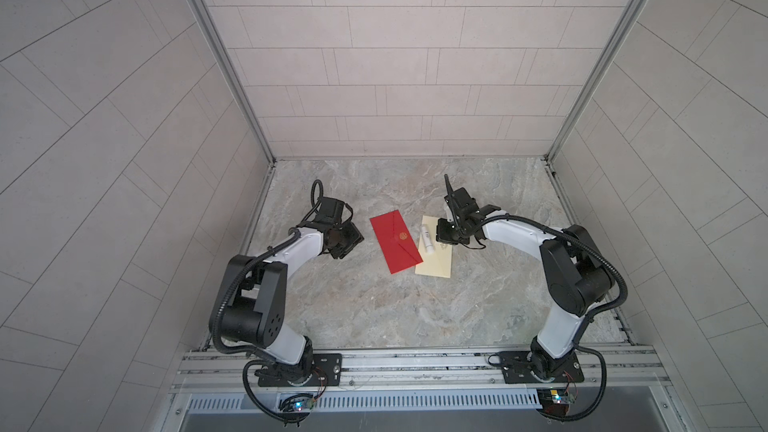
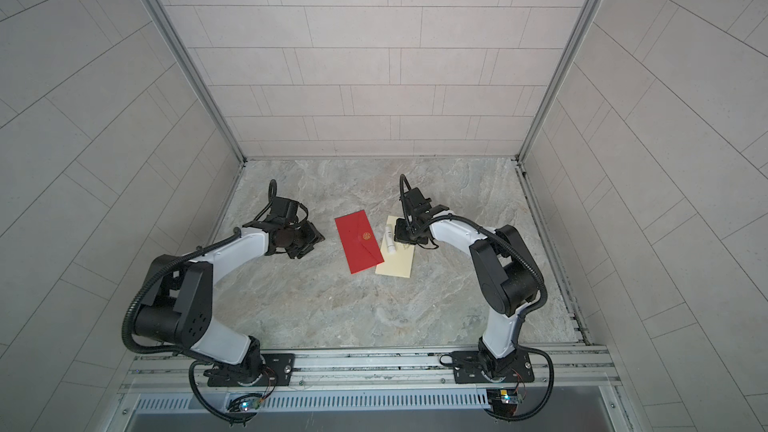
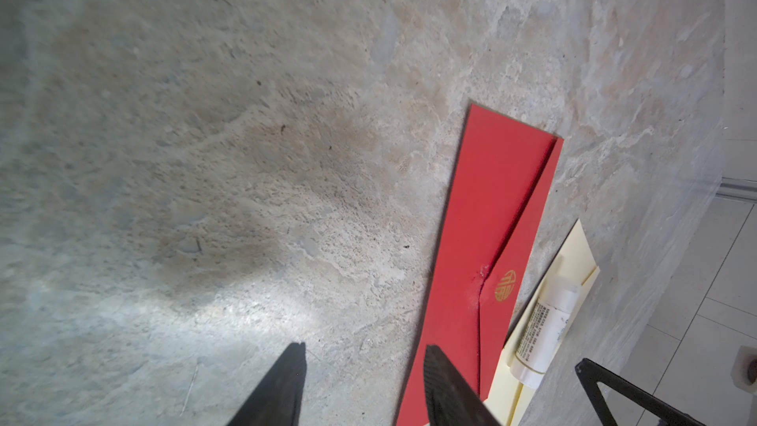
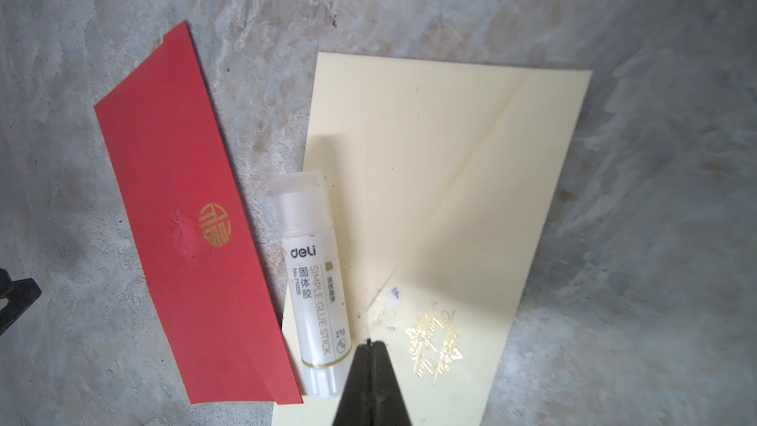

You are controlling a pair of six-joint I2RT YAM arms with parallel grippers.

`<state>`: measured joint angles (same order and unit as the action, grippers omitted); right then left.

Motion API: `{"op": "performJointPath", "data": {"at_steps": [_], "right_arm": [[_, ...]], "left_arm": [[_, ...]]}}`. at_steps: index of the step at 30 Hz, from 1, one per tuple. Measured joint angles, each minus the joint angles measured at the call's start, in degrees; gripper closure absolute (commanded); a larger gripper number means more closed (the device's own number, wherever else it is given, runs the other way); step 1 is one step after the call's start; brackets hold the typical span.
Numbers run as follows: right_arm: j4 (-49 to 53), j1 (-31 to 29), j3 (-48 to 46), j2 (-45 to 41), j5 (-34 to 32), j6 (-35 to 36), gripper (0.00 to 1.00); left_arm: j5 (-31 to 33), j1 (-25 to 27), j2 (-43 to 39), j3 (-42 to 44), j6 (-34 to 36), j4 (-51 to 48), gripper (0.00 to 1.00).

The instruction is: Place the letter into the envelope and seal it

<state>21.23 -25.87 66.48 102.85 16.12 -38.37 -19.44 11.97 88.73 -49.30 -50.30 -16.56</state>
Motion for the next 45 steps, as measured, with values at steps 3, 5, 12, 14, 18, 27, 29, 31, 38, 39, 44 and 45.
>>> {"op": "performJointPath", "data": {"at_steps": [3,5,12,14,18,27,29,31,38,39,44,45], "right_arm": [[0.0,0.0,0.5,2.1,0.6,0.0,0.96],[0.0,-0.3,0.6,4.0,0.6,0.0,0.96],[1.2,-1.8,1.7,5.7,-2.6,-0.5,0.96],[1.6,-2.4,1.9,5.8,-4.2,-0.7,0.96],[3.3,-4.0,3.2,6.4,-7.9,-0.7,0.96],[7.6,-8.1,6.5,8.6,-17.7,-0.7,0.96],[7.5,-8.3,6.3,8.6,-18.2,-0.9,0.96],[7.2,-8.2,6.1,8.3,-18.2,-0.9,0.96],[7.9,-6.5,3.0,4.9,-17.4,-0.5,0.94],[8.6,-5.9,2.6,3.8,-17.3,-0.3,0.94],[9.4,-0.9,0.7,-8.9,-18.2,0.7,0.86],[8.8,0.4,0.1,-12.5,-18.6,0.8,0.82]], "left_arm": [[0.0,0.2,0.0,0.0,0.0,0.0,0.46],[0.0,0.2,0.0,0.0,0.0,0.0,0.46],[0.1,0.3,0.0,0.0,0.0,0.0,0.46],[0.1,0.4,0.0,0.0,0.0,0.0,0.46],[0.3,0.4,0.0,0.0,0.0,0.1,0.46],[0.9,0.4,0.1,0.0,0.0,0.1,0.46],[1.1,0.4,0.1,0.0,0.0,0.1,0.46],[1.4,0.4,0.1,0.0,0.0,0.1,0.46],[3.0,0.4,0.0,-0.4,1.1,-0.9,0.46],[3.5,0.4,-0.1,-0.4,1.3,-1.1,0.46],[9.0,0.4,-2.0,-2.3,4.0,-4.0,0.46],[10.8,0.4,-3.0,-2.5,4.7,-4.7,0.45]]}}
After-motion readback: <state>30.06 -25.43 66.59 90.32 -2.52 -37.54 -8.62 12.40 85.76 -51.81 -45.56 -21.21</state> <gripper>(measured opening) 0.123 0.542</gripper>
